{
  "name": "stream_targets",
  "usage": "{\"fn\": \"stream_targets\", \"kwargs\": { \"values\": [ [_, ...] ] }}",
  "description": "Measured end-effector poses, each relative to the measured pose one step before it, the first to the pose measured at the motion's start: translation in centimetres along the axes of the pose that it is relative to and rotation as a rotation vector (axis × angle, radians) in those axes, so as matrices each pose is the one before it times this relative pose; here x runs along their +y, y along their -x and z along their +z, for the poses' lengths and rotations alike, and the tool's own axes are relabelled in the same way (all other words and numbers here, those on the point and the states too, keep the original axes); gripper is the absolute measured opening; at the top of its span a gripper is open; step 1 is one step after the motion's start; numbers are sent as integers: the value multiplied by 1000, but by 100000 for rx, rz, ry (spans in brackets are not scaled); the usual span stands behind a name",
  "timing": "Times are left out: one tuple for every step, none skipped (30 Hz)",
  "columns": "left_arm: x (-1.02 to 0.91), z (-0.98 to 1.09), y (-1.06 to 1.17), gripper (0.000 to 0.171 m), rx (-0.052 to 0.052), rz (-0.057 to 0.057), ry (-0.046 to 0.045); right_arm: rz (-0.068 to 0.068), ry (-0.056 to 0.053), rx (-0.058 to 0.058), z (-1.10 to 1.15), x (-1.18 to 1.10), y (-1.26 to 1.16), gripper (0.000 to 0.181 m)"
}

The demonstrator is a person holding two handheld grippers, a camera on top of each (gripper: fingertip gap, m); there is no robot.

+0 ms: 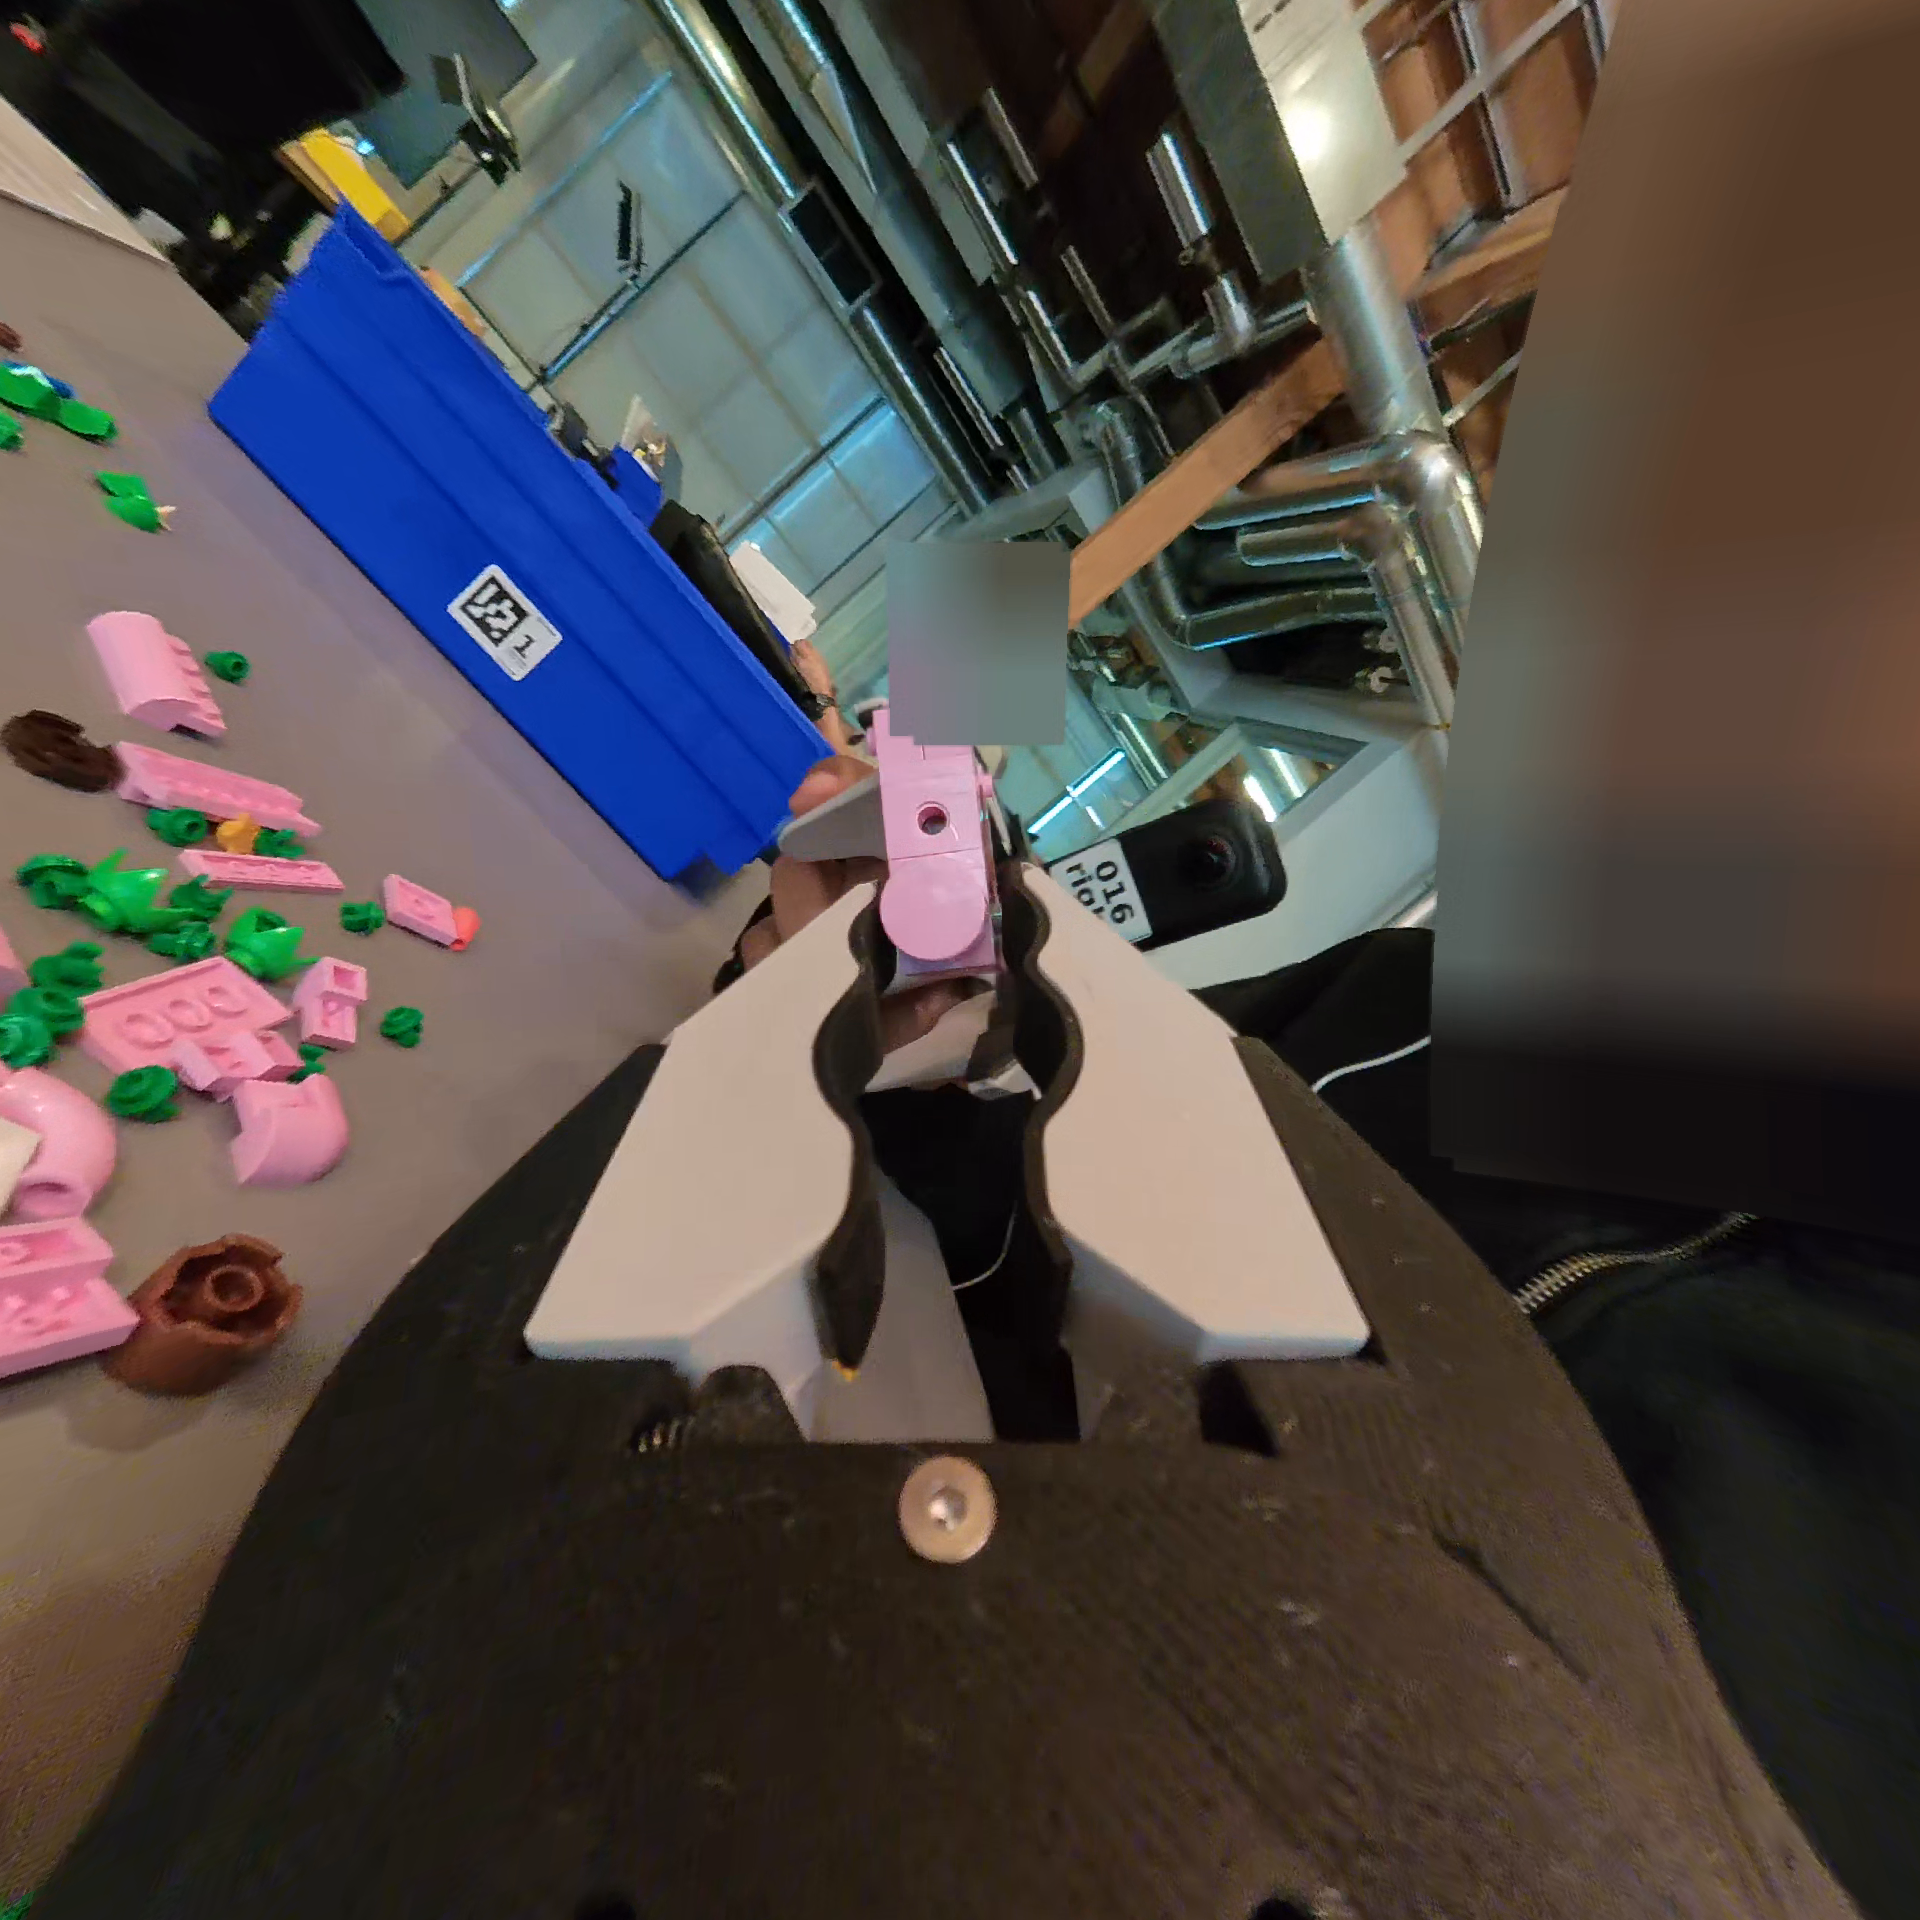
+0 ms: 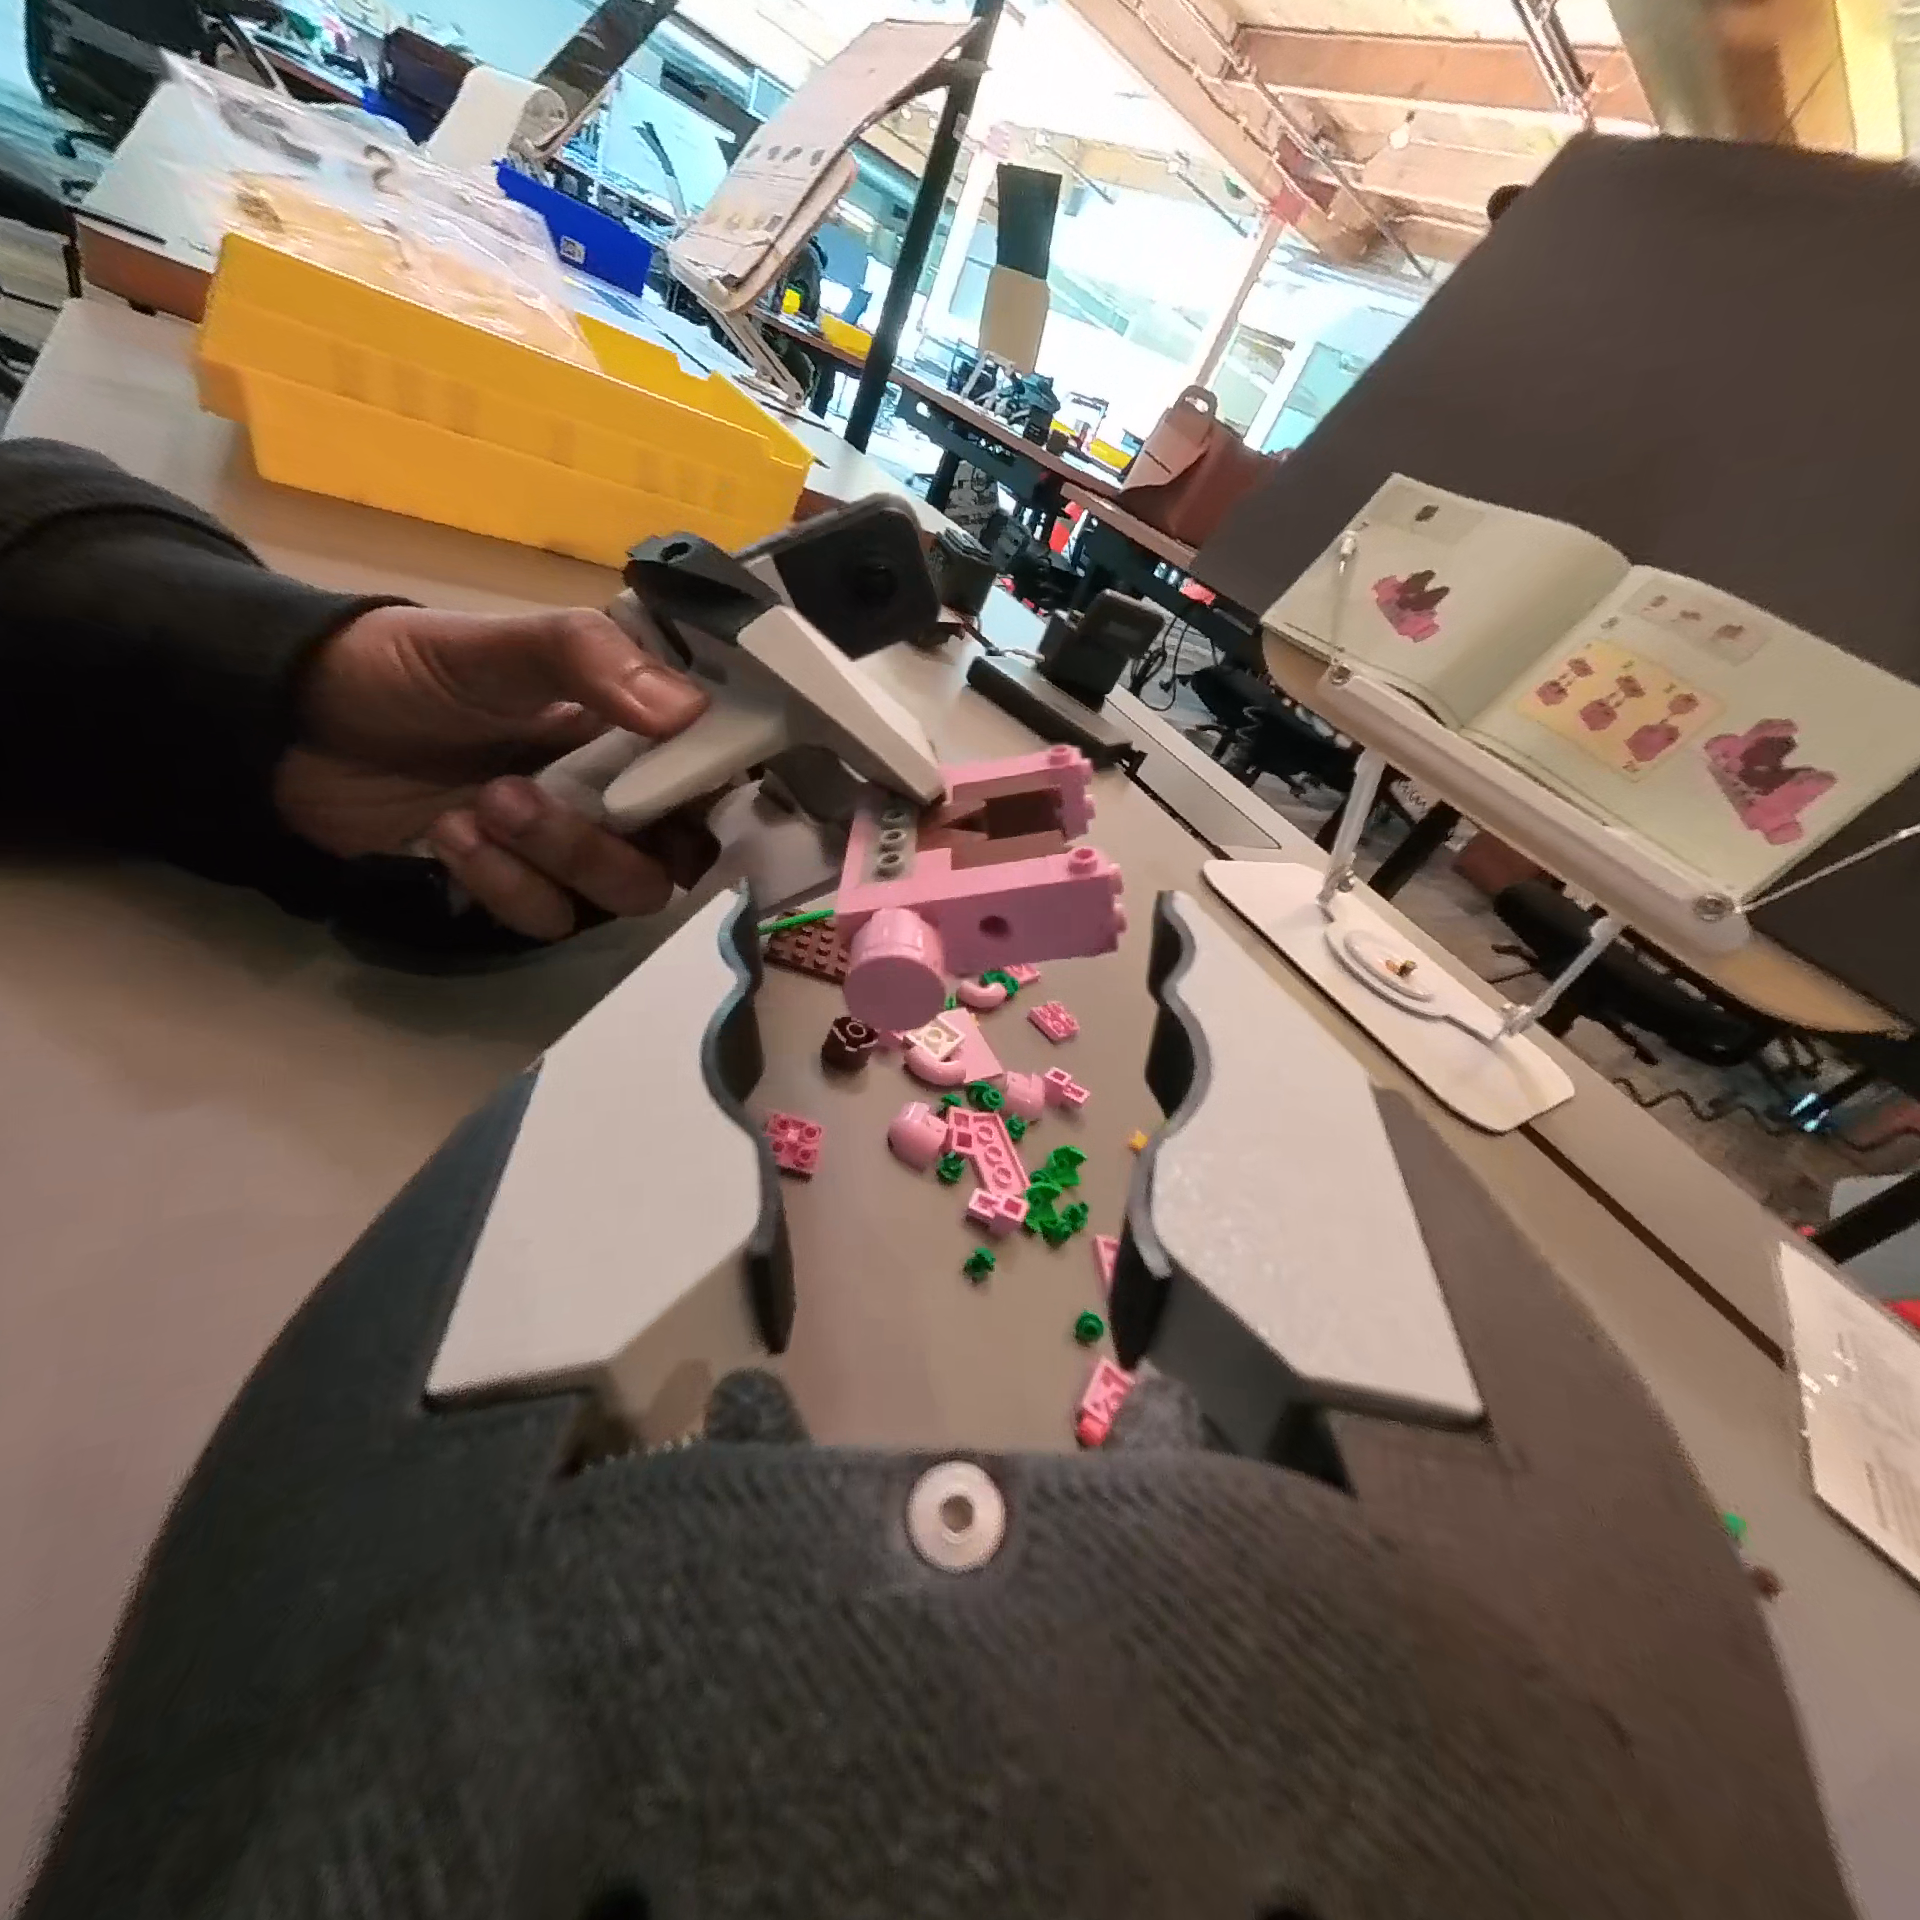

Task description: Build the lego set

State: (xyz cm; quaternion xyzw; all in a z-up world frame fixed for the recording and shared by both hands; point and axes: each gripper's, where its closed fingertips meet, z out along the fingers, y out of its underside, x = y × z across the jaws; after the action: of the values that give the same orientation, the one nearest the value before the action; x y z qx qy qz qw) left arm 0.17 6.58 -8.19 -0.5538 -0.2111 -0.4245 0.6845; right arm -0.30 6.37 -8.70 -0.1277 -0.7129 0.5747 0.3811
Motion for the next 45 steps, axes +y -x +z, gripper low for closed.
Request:
{"fn": "stream_targets", "kwargs": {
  "values": [
    [76, 110, -325, 18, 2648, -1243, 215, -2074, -558, 187, -14, -135, 138, 70],
    [133, 115, -330, 19, 3213, -2264, 598, -1995, -254, 421, -10, -121, 83, 67],
    [169, 95, -147, 18, 2362, -2604, 610, -1942, -630, 869, -57, -175, -5, 64],
    [206, 90, -141, 19, 2421, -2544, 693, -1537, -1001, 639, -76, -198, -9, 61],
    [257, 110, -176, 19, 2751, -2801, 1202, -1052, -1032, -1, -96, -218, 51, 57],
    [240, 128, -87, 19, 2104, -2642, 1013, -907, -1389, -91, -120, -292, 71, 54],
    [118, 96, -165, 19, 2440, -2293, 239, -945, -1923, 272, -153, -397, 21, 53],
    [92, 90, -143, 19, 2108, -1763, 117, -448, -1680, 529, -113, -338, -16, 53],
    [59, 50, -102, 19, 1655, -1753, 137, 64, -957, -89, -64, -202, 25, 53],
    [39, -7, -37, 19, 1166, -1455, 99, 239, -322, -266, -18, -82, 35, 53],
    [22, -8, -21, 19, 1012, -1363, 24, 1, 47, -256, -1, -35, 29, 53],
    [-7, -18, -22, 19, 908, -1235, -159, -77, 136, -84, 14, -25, 5, 53],
    [-31, -32, 13, 19, 532, -832, -371, 15, 433, 41, 22, 10, -12, 53],
    [-40, -17, -4, 18, 338, -478, -315, -63, 802, -1, 33, 33, -21, 53],
    [-23, -20, -34, 19, 349, -234, -54, 242, 495, -56, 39, -4, -4, 53],
    [-5, -24, 6, 18, -17, -57, 58, 513, 160, -198, 23, 5, -5, 53],
    [-10, -15, 29, 19, -258, 132, 0, 399, 487, -306, 14, 50, 2, 53],
    [12, -1, 10, 19, 31, -105, 138, 552, 415, -457, -3, 32, 6, 52],
    [14, 10, 8, 19, 68, -217, 72, 745, 269, -525, -1, 20, 11, 52],
    [-7, 1, 5, 19, -12, -63, -76, 611, 565, -425, 7, 38, -10, 53],
    [3, 1, -5, 19, 132, -107, -27, 522, 480, -372, 6, 15, -5, 53],
    [3, -11, 4, 19, 134, -248, 90, 651, 374, -472, 20, 11, 16, 53],
    [0, -27, 40, 19, -117, -180, 21, 652, 458, -499, 12, 55, 21, 53],
    [0, -13, 31, 19, -183, -72, -64, 464, 320, -385, 15, 56, -5, 53],
    [-31, -13, 26, 19, -112, -73, -156, 504, 40, -237, 21, 44, -9, 53],
    [-39, -34, 28, 19, -178, -44, -273, 980, -128, -221, 44, 29, -21, 53],
    [-46, -23, 54, 19, -445, 125, -234, 1690, -203, -217, 44, 47, -36, 53],
    [-9, 14, 30, 19, -419, 464, 16, 1342, -598, 31, -3, 29, -35, 53],
    [15, 35, 9, 19, -544, 900, 186, 751, -860, 406, -41, -17, -13, 53],
    [-70, 9, 5, 19, -1038, 1693, -76, 1458, -1398, 495, -21, -46, 13, 53],
    [-345, -112, 91, 18, -2448, 3051, -1646, 3750, -2375, -1301, -44, -198, 192, 55],
    [-527, -254, -53, 18, -2012, 3877, -2274, 6940, -2874, -4714, -75, -390, 459, 62],
    [-501, -314, -193, 18, -1029, 3310, -1473, 8939, -1689, -4001, -7, -280, 153, 77],
    [-437, -302, -86, 17, -1521, 3024, -866, 8077, -727, -2537, -14, -94, -156, 92],
    [-323, -270, 58, 18, -2509, 3298, -397, 5930, -238, -1156, -92, -2, -341, 96],
    [-162, -205, 138, 18, -3060, 3551, 451, 3824, -451, -117, -153, -4, -397, 96],
    [-11, -122, 161, 18, -3201, 3834, 1234, 2344, -893, 618, -186, -108, -375, 96],
    [113, -35, 212, 17, -3605, 4167, 1876, 1812, -1352, 936, -191, -187, -341, 93],
    [116, 21, 229, 17, -3966, 4900, 1609, 2304, -1152, 765, -138, -135, -315, 86],
    [102, 53, 194, 17, -3768, 5181, 1330, 3108, -299, -83, -71, 19, -226, 82],
    [94, 52, 107, 17, -3013, 4859, 1260, 3698, 486, -788, -22, 125, -159, 78],
    [66, 45, 46, 17, -2347, 4195, 1091, 3825, 824, -776, -2, 204, -185, 75],
    [34, 22, 25, 17, -1857, 3565, 766, 3518, 873, -1006, -10, 204, -144, 72],
    [3, -5, 2, 17, -1455, 2950, 491, 3053, 891, -1207, -14, 201, -81, 67],
    [14, 7, -7, 17, -1145, 2387, 464, 2609, 868, -1032, 6, 199, -81, 62]
  ]
}}
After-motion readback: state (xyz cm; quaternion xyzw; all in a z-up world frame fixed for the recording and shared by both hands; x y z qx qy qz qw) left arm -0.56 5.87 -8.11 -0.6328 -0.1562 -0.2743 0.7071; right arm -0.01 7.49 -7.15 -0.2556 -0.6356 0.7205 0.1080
